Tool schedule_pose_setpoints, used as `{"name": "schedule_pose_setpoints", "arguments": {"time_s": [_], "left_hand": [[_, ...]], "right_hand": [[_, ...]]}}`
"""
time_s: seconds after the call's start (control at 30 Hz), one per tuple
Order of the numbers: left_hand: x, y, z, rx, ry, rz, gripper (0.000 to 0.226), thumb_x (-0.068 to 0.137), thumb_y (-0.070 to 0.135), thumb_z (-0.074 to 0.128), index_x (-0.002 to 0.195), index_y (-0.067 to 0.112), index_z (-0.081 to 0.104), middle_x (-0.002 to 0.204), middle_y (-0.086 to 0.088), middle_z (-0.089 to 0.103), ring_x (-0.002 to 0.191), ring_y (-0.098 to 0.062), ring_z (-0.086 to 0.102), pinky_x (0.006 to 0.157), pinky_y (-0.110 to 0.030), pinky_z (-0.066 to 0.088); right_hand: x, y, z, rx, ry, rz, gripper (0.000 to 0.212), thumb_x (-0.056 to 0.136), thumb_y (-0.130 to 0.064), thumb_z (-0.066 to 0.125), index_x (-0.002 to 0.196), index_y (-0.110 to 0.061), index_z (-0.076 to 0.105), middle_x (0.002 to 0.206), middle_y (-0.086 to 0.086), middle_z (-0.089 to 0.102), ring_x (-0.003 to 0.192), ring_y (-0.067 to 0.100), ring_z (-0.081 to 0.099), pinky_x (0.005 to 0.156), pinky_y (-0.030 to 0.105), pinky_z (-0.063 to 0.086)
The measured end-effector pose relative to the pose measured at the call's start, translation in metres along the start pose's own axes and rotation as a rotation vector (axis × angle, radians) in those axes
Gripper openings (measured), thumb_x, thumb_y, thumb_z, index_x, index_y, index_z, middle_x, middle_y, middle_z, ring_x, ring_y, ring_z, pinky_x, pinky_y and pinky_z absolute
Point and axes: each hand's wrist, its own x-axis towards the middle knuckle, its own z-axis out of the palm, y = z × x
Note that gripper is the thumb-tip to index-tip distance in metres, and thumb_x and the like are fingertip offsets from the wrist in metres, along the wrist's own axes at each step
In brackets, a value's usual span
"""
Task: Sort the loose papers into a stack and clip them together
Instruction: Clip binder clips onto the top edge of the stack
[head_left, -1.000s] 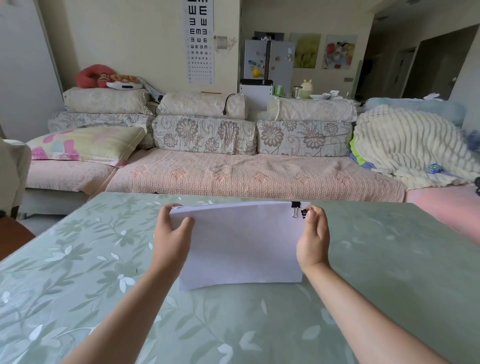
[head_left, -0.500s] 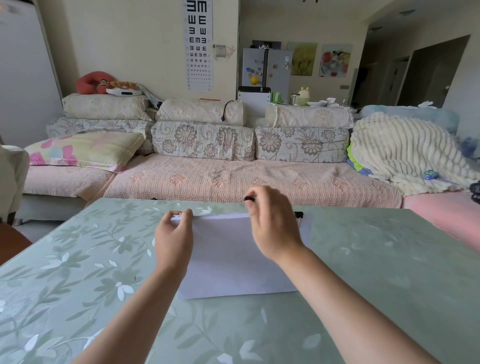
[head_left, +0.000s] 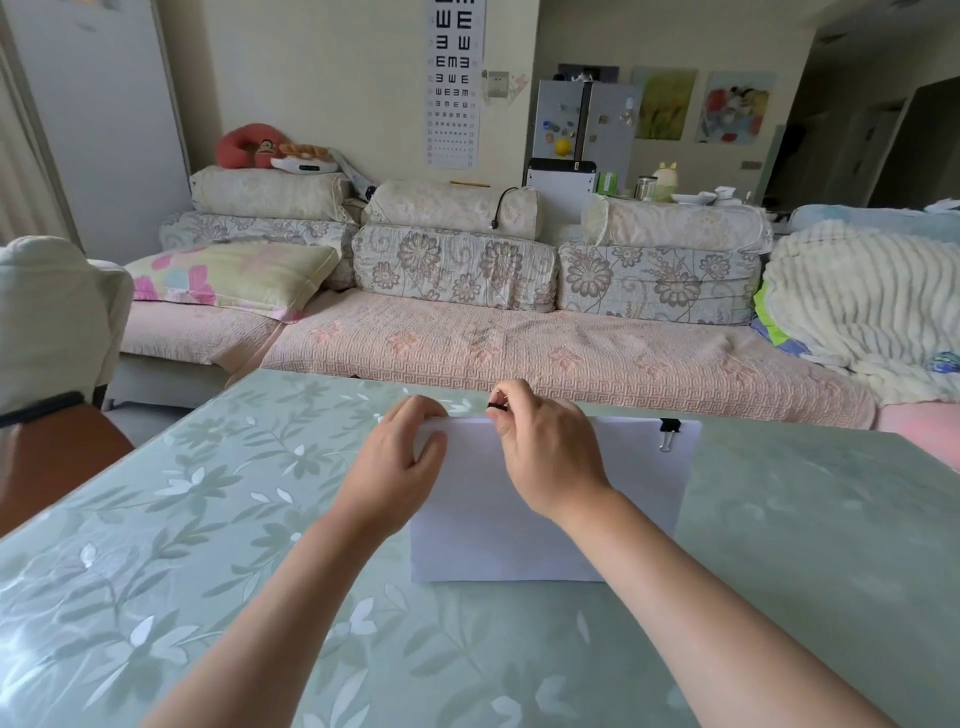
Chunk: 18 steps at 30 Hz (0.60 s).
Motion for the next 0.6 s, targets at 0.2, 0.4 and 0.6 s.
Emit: {"name": "schedule_pose_setpoints", "arguments": {"time_s": [0.2,0.4,0.6], "left_hand": [[-0.001,-0.002,-0.001,0.036,-0.033,0.047,0.011,0.094,0.013,0.048,0.103,0.016,0.053,0.096,0.008,0.053,0.084,-0.006,0.044,0.07,-0.01,0.031],[0.0,0.0,-0.001,0.02,0.0,0.021,0.009,0.093,0.014,0.05,0.1,0.017,0.055,0.094,0.008,0.056,0.083,-0.007,0.047,0.068,-0.022,0.031],[0.0,0.0,-0.002,-0.043,0.019,0.006,0.009,0.091,0.013,0.053,0.097,0.017,0.058,0.09,0.006,0.058,0.076,-0.004,0.046,0.065,-0.007,0.035]], "right_hand": [[0.011,-0.005,-0.015,0.324,-0.183,0.118,0.012,0.097,-0.032,0.056,0.095,-0.025,0.065,0.065,-0.021,0.055,0.06,0.005,0.049,0.06,0.029,0.039],[0.026,-0.005,-0.017,0.483,-0.319,0.169,0.017,0.094,-0.034,0.063,0.094,-0.024,0.077,0.068,0.006,0.064,0.058,0.003,0.04,0.06,0.027,0.04],[0.034,-0.009,-0.016,0.448,-0.345,0.222,0.014,0.092,-0.03,0.067,0.091,-0.025,0.08,0.057,-0.013,0.058,0.048,-0.002,0.045,0.055,0.018,0.038]]}}
